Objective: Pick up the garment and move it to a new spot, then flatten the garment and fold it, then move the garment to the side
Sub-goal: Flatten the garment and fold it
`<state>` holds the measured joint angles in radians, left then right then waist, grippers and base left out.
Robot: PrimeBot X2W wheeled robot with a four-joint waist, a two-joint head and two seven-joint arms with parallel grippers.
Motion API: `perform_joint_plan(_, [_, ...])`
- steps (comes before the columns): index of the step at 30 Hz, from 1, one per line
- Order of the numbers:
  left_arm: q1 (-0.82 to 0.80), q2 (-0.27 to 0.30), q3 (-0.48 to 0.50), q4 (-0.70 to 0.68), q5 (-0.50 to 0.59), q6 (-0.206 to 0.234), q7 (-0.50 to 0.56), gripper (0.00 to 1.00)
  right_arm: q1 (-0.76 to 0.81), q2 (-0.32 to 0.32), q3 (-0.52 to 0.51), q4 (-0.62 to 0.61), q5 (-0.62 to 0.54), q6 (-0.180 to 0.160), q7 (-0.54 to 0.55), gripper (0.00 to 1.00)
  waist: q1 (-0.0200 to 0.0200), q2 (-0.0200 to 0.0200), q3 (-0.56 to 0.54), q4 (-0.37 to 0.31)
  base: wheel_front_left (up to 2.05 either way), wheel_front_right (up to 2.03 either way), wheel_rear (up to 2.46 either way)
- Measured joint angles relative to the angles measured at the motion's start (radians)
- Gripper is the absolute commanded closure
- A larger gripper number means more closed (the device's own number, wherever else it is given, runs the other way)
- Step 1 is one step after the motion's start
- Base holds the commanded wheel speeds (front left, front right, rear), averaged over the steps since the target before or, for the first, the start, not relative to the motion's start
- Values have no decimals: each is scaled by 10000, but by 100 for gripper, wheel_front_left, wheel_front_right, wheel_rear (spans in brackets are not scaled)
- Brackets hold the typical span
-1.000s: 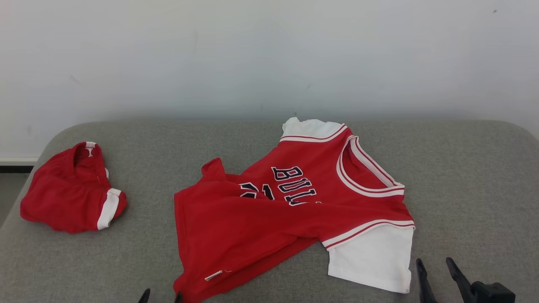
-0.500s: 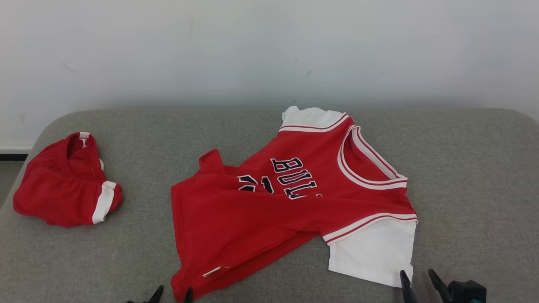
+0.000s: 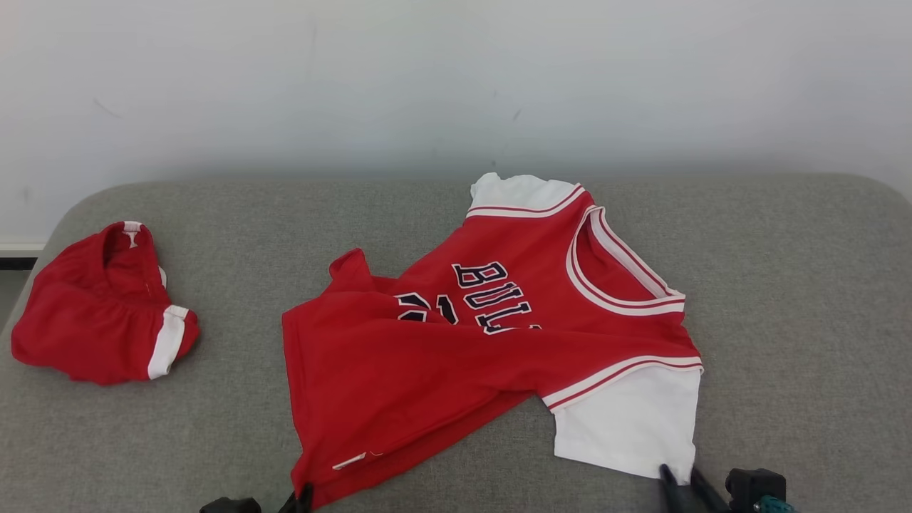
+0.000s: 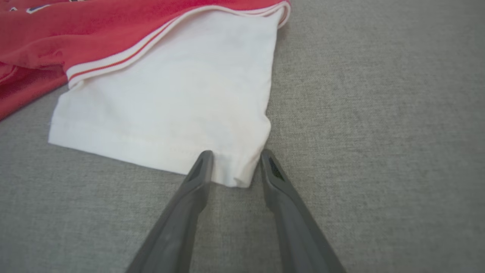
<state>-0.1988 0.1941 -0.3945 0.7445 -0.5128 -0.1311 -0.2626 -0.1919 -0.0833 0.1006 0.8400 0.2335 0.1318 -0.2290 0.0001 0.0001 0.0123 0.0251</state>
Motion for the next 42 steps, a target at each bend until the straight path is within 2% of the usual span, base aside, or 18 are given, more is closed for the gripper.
perform_joint_plan(2, [-8,-4,-54,-2,-374,0,0,100,-148,12,104,234,127,0,-27,100,-1,0,-12,14,0,0,0])
perform_joint_plan(8, [44,234,13,-792,-251,0,0,100,-280,-61,244,105,408,0,-232,100,-1,0,-102,6,0,0,0])
perform_joint_plan(14, [-18,723,339,-2040,242,0,0,100,-477,-650,343,-1549,777,0,-313,100,-1,-1,-95,-141,0,0,0])
perform_joint_plan(18, [-981,1164,240,-2738,474,-2,6,100,-1118,-1137,462,-2765,991,0,-240,100,-1,0,103,-247,0,0,0])
perform_joint_plan(23, [-3355,1975,-198,-3511,535,-2,723,100,-2845,-1758,571,-3914,1175,0,431,100,0,0,628,-369,0,0,0])
perform_joint_plan(28, [-6476,2637,-683,-3864,148,-6,1544,100,-5364,-2274,391,-4625,1160,0,1074,100,1,0,1491,-462,0,0,0])
perform_joint_plan(31, [-8475,2972,-988,-3749,-79,-6,1877,100,-7121,-2362,382,-4893,1181,0,1540,100,1,0,2145,-512,0,0,0])
perform_joint_plan(35, [-10935,3150,-1402,-3126,-616,-6,2109,100,-9424,-2458,533,-4734,1279,0,2207,100,3,1,3080,-582,0,0,0])
perform_joint_plan(42, [-14570,3239,-2061,-1726,-1181,-6,2330,100,-13721,-2297,867,-3045,1918,0,3007,100,4,2,4647,-705,0,0,0])
